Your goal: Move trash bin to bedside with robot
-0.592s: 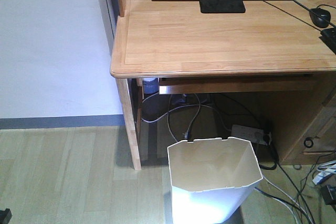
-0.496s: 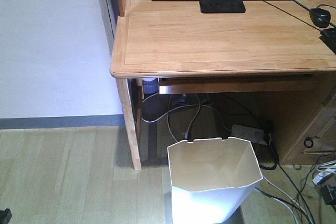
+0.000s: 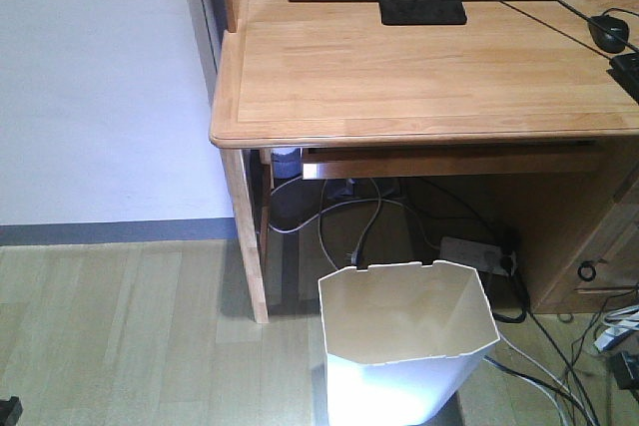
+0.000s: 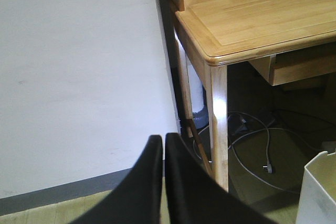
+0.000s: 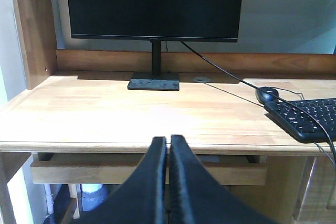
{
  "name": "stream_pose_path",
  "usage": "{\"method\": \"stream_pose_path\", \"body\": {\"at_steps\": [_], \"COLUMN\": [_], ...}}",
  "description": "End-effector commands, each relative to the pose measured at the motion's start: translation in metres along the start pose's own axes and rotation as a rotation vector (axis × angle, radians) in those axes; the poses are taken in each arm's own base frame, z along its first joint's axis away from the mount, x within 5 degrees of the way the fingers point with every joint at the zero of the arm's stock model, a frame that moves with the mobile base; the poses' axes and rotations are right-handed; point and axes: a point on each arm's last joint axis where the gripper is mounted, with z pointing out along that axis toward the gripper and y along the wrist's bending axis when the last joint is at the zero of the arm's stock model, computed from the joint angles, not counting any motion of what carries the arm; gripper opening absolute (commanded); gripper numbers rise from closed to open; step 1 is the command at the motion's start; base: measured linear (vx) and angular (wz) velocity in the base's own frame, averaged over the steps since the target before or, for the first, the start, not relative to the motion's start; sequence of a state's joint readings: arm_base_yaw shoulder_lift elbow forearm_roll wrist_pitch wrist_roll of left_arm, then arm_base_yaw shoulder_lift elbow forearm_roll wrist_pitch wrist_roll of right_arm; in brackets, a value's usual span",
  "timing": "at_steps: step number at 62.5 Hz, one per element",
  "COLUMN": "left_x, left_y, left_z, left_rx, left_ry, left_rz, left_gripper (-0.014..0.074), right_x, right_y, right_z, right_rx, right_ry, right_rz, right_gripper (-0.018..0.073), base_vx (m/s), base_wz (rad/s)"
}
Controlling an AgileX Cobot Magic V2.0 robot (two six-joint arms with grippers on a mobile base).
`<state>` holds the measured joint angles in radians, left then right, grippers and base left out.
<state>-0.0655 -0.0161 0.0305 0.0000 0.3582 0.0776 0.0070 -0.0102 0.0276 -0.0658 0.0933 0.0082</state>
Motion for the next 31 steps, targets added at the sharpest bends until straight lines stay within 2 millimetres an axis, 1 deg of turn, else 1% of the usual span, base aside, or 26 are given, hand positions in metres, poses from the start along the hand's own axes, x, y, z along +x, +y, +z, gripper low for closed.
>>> {"method": "stream_pose_path", "body": {"at_steps": [1, 19, 24, 31], "left_x": [-0.001, -0.001, -0.001, -0.001], "left_y": [0.0, 0.0, 0.0, 0.0], "left_z": [0.0, 0.0, 0.0, 0.0], "left_rx": [-0.005, -0.005, -0.005, -0.005], "left_ry": [-0.072, -0.072, -0.072, -0.072], "left_rz": [-0.005, -0.005, -0.005, -0.005], "left_gripper": [-0.0007, -0.0007, -0.0007, -0.0007], "right_x": [-0.005, -0.006, -0.012, -0.02], "right_y": [0.0, 0.0, 0.0, 0.0], "right_z": [-0.001, -0.001, -0.001, -0.003], "right_rx": [0.007, 0.007, 0.009, 0.008], "right_ry": [-0.075, -0.086, -0.149, -0.247], "right_rz": [-0.009, -0.017, -0.074, -0.062], "right_gripper": [-0.0008, -0.0008, -0.0008, -0.0008], "base_vx": [0.0, 0.0, 0.0, 0.0], "base_wz": [0.0, 0.0, 0.0, 0.0]}}
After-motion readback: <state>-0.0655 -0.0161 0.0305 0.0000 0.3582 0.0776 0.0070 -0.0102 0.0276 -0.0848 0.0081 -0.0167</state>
